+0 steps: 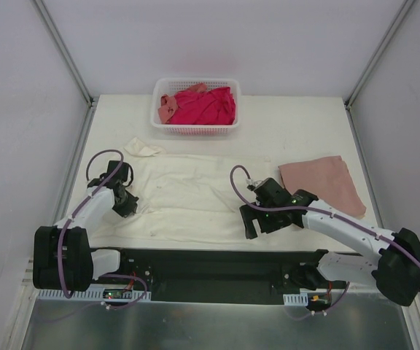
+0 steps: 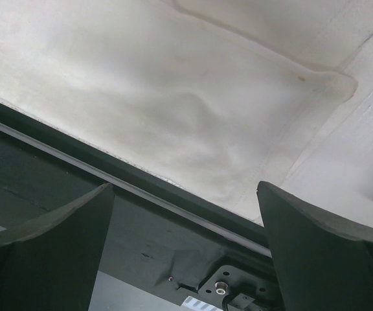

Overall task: Fold and stack the t-shirts
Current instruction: Fold the tshirt

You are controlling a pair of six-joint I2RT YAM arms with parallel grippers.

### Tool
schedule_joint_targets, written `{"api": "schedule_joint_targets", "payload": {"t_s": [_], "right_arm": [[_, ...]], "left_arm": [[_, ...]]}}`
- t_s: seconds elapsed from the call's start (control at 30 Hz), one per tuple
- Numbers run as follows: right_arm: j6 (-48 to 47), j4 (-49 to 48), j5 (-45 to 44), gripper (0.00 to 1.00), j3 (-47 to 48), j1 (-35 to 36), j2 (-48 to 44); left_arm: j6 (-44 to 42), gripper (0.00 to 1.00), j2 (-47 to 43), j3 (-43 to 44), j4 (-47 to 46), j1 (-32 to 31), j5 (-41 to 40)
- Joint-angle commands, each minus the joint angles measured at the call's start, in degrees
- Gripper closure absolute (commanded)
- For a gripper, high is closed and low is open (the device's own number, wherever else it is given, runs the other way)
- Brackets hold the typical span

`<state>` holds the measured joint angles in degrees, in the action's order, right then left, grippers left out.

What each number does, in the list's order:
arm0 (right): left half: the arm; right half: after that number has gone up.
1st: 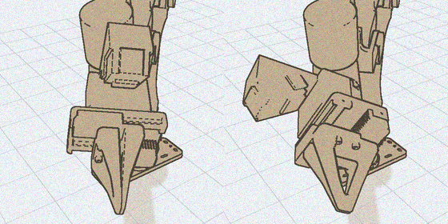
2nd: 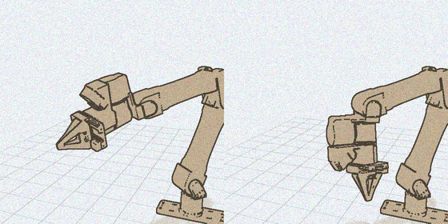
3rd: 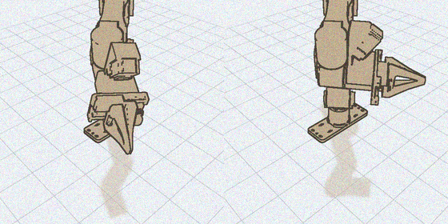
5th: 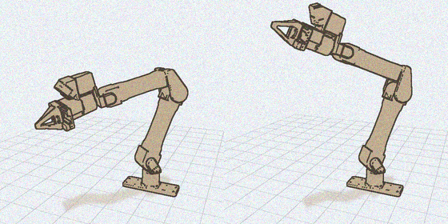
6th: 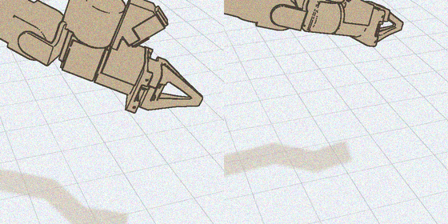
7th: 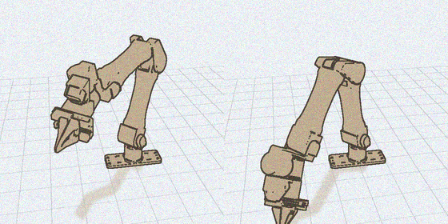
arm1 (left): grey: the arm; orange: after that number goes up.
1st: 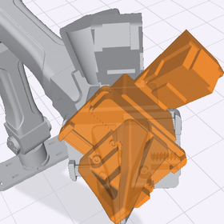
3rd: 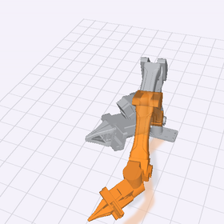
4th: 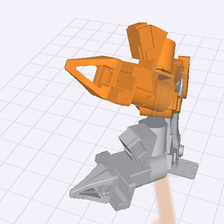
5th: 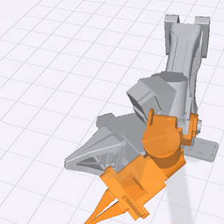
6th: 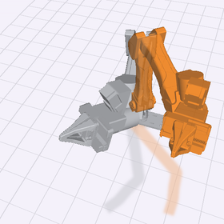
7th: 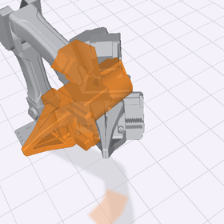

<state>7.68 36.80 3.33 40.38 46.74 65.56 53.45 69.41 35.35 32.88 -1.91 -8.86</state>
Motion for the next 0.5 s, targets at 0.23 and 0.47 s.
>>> {"api": "schedule_joint_targets", "payload": {"t_s": [0.23, 0.47], "right_arm": [[1.02, 0.65, -1.40, 0.03, -0.13, -0.16, -2.19], [1.02, 2.05, -2.98, 0.03, -0.13, -0.16, -2.98]], "left_arm": [[-3.96, 1.00, 0.46, 8.58, 0.08, -5.38, -2.65], [-8.45, 1.00, 10.39, 16.84, 0.07, -9.86, -4.93]]}}
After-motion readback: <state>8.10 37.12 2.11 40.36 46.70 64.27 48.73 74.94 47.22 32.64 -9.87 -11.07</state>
